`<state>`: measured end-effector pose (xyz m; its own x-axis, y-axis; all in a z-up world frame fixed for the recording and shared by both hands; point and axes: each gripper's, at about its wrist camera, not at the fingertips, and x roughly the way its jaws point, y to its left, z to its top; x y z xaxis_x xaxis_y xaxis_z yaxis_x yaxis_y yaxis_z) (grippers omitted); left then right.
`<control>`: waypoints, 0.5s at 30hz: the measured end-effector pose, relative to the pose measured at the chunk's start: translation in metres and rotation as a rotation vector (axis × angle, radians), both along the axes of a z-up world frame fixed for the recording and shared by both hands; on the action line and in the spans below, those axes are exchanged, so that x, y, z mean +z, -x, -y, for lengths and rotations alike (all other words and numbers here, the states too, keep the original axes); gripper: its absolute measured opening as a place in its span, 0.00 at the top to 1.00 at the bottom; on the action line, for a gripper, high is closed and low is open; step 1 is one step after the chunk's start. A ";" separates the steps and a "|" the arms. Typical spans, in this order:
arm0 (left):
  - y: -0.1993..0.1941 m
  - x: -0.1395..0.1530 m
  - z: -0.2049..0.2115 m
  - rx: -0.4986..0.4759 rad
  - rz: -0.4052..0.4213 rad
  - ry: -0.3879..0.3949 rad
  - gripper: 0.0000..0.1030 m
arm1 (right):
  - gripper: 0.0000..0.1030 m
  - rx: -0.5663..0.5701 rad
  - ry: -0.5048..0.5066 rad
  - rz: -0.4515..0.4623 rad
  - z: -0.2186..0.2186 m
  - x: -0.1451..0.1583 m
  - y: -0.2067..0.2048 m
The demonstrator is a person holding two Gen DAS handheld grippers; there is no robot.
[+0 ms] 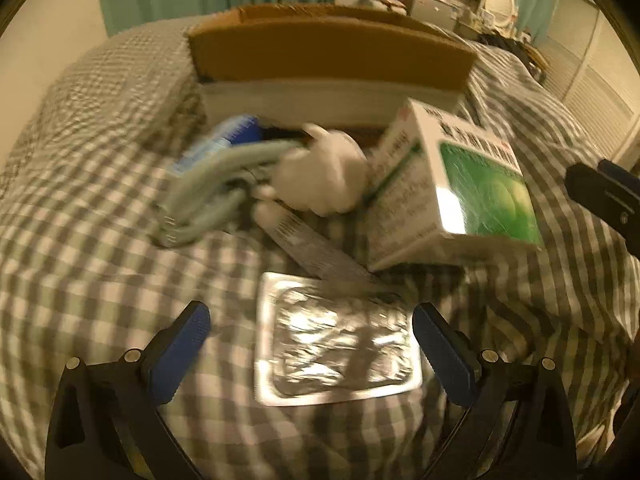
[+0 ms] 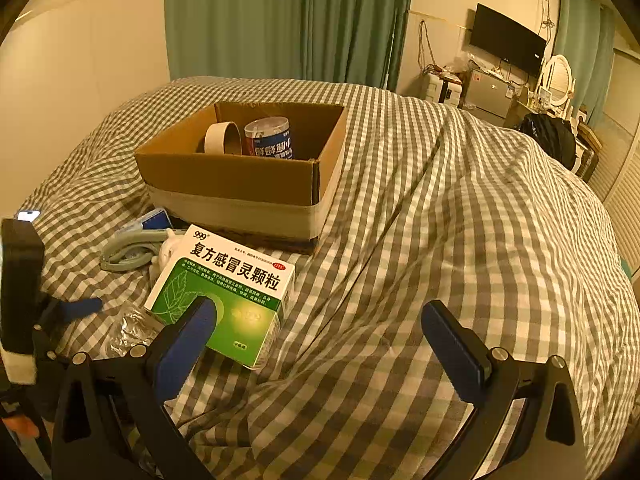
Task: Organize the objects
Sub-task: 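Grasp the foil blister pack with left tool while right tool grasps the green medicine box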
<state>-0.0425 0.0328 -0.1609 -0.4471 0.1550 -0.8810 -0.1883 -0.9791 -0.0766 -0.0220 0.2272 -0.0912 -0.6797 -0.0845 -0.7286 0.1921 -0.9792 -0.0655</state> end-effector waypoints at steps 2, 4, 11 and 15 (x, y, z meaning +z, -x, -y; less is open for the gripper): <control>0.001 -0.009 -0.006 -0.028 0.038 -0.012 0.00 | 0.00 0.004 0.001 0.006 0.001 -0.002 0.000; 0.001 -0.015 -0.008 -0.017 0.054 0.005 0.04 | 0.00 0.010 0.001 0.011 0.002 -0.003 -0.001; -0.006 0.002 0.006 -0.020 0.020 -0.126 0.77 | 0.00 0.015 0.006 0.025 0.003 -0.008 -0.002; -0.009 0.029 0.015 -0.015 -0.051 -0.140 0.86 | 0.00 0.015 0.001 0.025 0.004 -0.008 -0.002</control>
<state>-0.0331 0.0178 -0.1318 -0.4879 0.2812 -0.8264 -0.2097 -0.9567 -0.2017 -0.0201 0.2229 -0.0996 -0.6603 -0.0953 -0.7450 0.2078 -0.9764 -0.0593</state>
